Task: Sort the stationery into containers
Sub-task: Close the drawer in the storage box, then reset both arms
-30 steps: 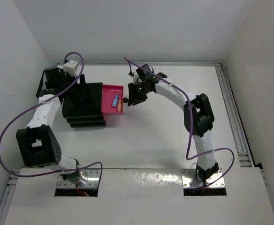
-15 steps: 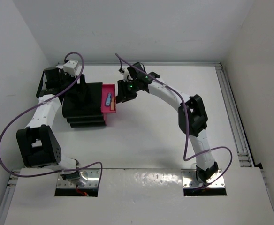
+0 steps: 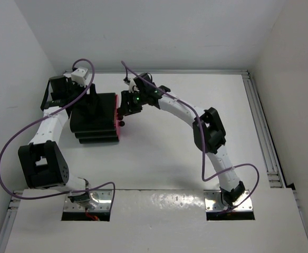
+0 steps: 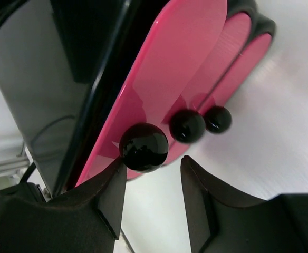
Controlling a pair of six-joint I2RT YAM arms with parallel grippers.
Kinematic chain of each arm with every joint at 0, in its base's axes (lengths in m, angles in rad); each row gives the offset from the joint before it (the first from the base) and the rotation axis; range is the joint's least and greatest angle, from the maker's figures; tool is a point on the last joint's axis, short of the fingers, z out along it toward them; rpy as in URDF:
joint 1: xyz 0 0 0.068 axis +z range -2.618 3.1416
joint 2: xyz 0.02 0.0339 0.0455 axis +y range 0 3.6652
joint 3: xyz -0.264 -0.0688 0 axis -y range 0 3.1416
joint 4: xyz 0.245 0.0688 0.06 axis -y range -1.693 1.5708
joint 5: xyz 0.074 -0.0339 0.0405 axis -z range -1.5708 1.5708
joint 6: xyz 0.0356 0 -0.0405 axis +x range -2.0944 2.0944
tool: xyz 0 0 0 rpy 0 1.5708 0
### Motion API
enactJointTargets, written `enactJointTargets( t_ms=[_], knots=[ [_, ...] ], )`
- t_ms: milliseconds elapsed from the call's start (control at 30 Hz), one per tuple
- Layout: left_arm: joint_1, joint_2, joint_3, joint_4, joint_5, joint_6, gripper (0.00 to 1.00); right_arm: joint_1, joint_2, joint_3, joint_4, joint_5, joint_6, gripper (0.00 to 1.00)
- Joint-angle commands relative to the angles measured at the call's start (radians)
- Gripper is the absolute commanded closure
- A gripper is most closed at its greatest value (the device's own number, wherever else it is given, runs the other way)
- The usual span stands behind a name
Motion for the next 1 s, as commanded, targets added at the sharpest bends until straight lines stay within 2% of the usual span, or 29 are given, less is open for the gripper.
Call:
enactJointTargets(
  t_ms=[0, 167, 333, 367, 400, 433, 500, 567, 667, 800, 967],
  knots=[
    [0.005, 0.07, -0.097, -0.327, -0.07, 0.033, 0.22, 0.02, 0.02, 0.058, 0.11, -0.028, 0.046, 0.55],
    [0.005, 0.065, -0.098, -0.321, -0.067, 0.034, 0.22, 0.023, 0.024, 0.061, 0.128, -0.041, 0.06, 0.52],
    [0.002, 0.071, -0.074, -0.321, -0.04, 0.026, 0.21, -0.009, -0.063, -0.017, 0.113, -0.03, 0.034, 0.49],
    [-0.003, 0.074, -0.051, -0.335, -0.044, 0.031, 0.2, -0.035, -0.081, -0.026, 0.099, -0.027, 0.031, 0.47],
    [-0.009, 0.073, -0.025, -0.344, -0.052, 0.03, 0.13, -0.05, -0.104, -0.036, 0.087, -0.021, 0.022, 0.46],
    [-0.021, 0.068, 0.035, -0.352, -0.069, 0.031, 0.1, -0.071, -0.161, -0.068, 0.067, -0.019, 0.014, 0.44],
    [-0.036, 0.056, 0.089, -0.355, -0.105, 0.023, 0.02, -0.131, -0.229, -0.124, 0.041, -0.006, -0.036, 0.34],
    [-0.064, 0.064, 0.185, -0.401, -0.107, 0.023, 0.0, -0.202, -0.31, -0.145, -0.039, 0.01, -0.11, 0.2],
    [-0.122, 0.086, 0.287, -0.453, -0.184, -0.041, 0.0, -0.309, -0.4, -0.18, -0.146, 0.053, -0.196, 0.02],
    [-0.212, 0.094, 0.333, -0.484, -0.302, -0.066, 0.0, -0.44, -0.514, -0.313, -0.174, 0.1, -0.261, 0.01],
    [-0.259, 0.064, 0.327, -0.473, -0.351, -0.107, 0.0, -0.573, -0.64, -0.447, -0.162, 0.11, -0.295, 0.01]
  ],
)
